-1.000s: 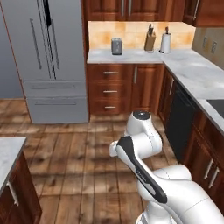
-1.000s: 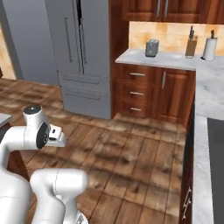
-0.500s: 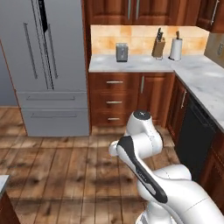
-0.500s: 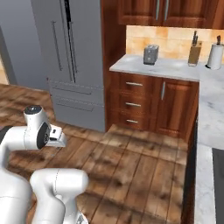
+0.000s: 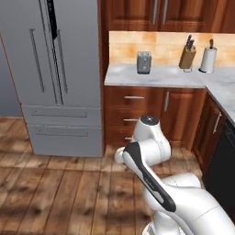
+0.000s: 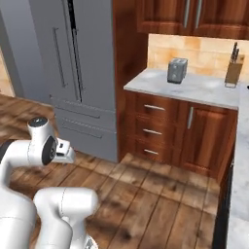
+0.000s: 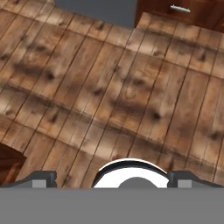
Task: There is a wine glass and glass cup on the dining counter. Place the wine bottle next to the wine glass and the juice bottle next to the glass cup.
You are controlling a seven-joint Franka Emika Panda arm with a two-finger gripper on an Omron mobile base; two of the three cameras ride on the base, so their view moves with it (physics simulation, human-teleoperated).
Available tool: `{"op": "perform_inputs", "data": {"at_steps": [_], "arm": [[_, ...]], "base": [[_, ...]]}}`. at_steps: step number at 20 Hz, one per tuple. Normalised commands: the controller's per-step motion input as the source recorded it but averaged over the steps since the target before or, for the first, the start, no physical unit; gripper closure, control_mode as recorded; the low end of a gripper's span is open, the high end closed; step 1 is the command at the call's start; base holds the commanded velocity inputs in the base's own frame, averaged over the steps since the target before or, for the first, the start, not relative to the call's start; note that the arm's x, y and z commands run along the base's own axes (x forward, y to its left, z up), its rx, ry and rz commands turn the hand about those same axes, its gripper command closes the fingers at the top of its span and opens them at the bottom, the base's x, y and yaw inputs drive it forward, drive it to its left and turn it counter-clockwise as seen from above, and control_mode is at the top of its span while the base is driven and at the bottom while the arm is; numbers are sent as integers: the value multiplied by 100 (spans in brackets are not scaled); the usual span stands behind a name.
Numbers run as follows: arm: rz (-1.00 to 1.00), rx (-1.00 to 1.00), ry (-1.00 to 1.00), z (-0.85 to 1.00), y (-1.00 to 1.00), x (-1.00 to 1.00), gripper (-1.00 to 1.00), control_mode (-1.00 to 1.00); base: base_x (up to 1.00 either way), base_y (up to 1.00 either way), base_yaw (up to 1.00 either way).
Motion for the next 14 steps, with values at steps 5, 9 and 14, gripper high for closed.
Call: {"op": "perform_inputs", "data": {"at_steps": [5, 9, 14], "arm": [[0, 0, 0, 0, 0, 0, -100, 100], [0, 0, 0, 0, 0, 0, -100, 100], [0, 0, 0, 0, 0, 0, -100, 100]], "base": [[79, 6, 33], [72, 1, 41], [69, 0, 44]]}}
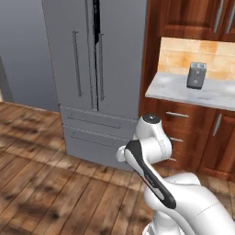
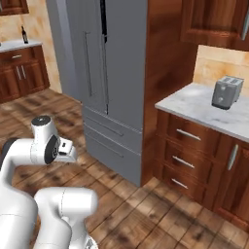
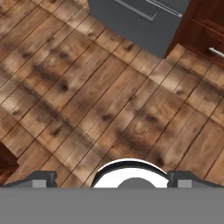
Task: There is a wine glass and glass cup on the dining counter. Place the wine bottle next to the wine glass and the juice bottle next to the glass cup.
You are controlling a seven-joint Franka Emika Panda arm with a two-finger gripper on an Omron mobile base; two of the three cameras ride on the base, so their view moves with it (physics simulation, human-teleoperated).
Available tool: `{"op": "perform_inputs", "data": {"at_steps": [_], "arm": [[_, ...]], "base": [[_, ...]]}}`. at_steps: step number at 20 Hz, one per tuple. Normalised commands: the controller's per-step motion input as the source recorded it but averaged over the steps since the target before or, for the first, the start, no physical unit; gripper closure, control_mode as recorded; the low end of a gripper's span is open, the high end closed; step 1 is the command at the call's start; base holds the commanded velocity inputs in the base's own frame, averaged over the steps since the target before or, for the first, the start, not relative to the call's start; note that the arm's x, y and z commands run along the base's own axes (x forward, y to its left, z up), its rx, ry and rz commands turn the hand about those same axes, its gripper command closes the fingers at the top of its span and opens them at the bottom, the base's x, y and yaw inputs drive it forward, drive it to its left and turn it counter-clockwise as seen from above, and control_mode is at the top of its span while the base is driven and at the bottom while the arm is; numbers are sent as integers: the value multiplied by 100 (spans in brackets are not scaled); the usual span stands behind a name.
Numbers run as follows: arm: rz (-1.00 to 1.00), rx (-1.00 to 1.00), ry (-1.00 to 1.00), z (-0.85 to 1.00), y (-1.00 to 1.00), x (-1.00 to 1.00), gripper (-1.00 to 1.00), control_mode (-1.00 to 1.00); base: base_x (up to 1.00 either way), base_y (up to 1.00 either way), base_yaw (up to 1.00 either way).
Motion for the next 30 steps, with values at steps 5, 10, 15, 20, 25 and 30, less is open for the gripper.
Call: {"op": "perform_inputs", "data": {"at_steps": [5, 10, 15, 20, 25, 30], "arm": [[0, 0, 0, 0, 0, 0, -100, 100], [0, 0, 0, 0, 0, 0, -100, 100], [0, 0, 0, 0, 0, 0, -100, 100], [0, 0, 0, 0, 0, 0, -100, 100], [0, 0, 0, 0, 0, 0, -100, 100], [0, 0, 0, 0, 0, 0, -100, 100]], "base": [[70, 1, 43], [79, 4, 34], [86, 9, 25], [85, 29, 13], [83, 50, 0], [83, 51, 0]]}}
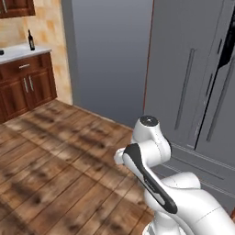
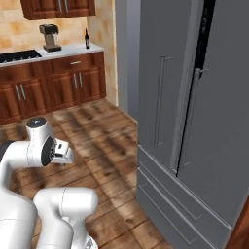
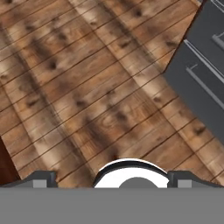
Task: There is a wine glass and glass cup on the dining counter. Place the wine bottle next to the wine glass and the juice bottle next to the glass cup.
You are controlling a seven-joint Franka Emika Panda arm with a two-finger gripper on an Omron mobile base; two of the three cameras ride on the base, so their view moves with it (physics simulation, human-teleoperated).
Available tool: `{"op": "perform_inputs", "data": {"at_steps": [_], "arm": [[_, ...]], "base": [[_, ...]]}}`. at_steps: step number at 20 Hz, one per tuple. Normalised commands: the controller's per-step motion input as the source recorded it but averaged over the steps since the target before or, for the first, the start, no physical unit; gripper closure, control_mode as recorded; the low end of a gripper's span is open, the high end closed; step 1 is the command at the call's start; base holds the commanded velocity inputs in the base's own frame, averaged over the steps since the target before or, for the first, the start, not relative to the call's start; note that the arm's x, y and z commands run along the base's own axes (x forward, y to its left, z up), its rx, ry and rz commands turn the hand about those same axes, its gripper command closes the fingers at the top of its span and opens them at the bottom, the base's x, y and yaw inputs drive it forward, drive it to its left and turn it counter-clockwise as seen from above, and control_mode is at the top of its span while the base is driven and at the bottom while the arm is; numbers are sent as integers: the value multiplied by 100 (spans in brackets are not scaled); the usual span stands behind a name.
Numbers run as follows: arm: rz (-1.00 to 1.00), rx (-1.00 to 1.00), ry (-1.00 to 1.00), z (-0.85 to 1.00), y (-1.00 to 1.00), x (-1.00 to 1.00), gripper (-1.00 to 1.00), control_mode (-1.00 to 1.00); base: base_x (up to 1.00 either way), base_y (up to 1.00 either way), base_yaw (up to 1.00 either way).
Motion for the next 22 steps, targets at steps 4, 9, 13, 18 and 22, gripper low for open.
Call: {"op": "perform_inputs", "data": {"at_steps": [4, 9, 13, 18, 22], "arm": [[0, 0, 0, 0, 0, 0, -100, 100], [0, 0, 0, 0, 0, 0, -100, 100], [0, 0, 0, 0, 0, 0, -100, 100], [0, 0, 0, 0, 0, 0, -100, 100], [0, 0, 0, 0, 0, 0, -100, 100]], "base": [[83, 51, 0], [83, 51, 0], [85, 49, 0], [93, 30, 2], [94, 15, 8]]}}
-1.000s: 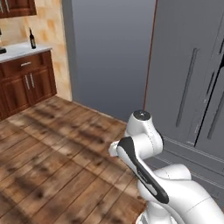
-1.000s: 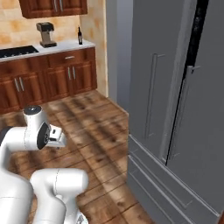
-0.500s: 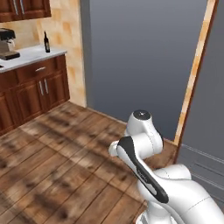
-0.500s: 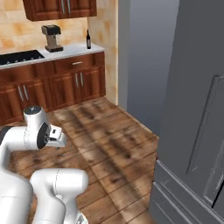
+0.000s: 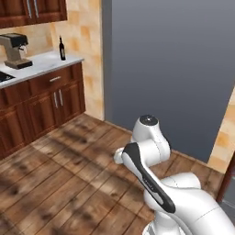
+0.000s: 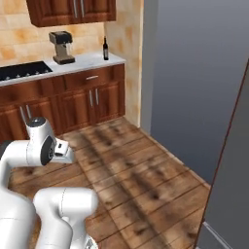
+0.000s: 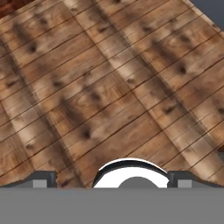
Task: There is a wine glass and glass cup on the dining counter. Place the wine bottle next to the wine glass and the juice bottle next to the glass cup.
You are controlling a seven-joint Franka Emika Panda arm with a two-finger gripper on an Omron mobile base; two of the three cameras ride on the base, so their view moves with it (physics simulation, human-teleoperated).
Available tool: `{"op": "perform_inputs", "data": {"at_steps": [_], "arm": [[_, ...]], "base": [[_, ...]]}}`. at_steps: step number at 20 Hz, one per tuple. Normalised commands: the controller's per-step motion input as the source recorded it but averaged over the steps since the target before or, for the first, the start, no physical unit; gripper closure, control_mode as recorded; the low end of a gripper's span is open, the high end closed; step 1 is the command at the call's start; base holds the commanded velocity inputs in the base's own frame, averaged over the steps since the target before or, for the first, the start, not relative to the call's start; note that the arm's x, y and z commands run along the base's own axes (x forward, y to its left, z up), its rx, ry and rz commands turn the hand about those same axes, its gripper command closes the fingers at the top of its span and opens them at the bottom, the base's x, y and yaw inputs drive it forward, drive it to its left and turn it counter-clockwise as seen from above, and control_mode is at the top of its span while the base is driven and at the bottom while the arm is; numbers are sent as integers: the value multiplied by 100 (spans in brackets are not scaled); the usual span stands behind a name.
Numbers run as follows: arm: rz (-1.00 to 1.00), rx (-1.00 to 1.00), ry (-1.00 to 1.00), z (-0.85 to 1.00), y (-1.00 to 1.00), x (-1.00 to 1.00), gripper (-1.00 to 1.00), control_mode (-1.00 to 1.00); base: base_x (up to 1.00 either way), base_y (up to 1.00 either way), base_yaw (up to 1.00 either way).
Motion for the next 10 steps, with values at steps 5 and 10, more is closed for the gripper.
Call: {"op": "perform_inputs", "data": {"at_steps": [5, 10], "arm": [[0, 0, 0, 0, 0, 0, -100, 100], [0, 0, 0, 0, 0, 0, -100, 100]], "base": [[93, 2, 14], [93, 0, 15]]}}
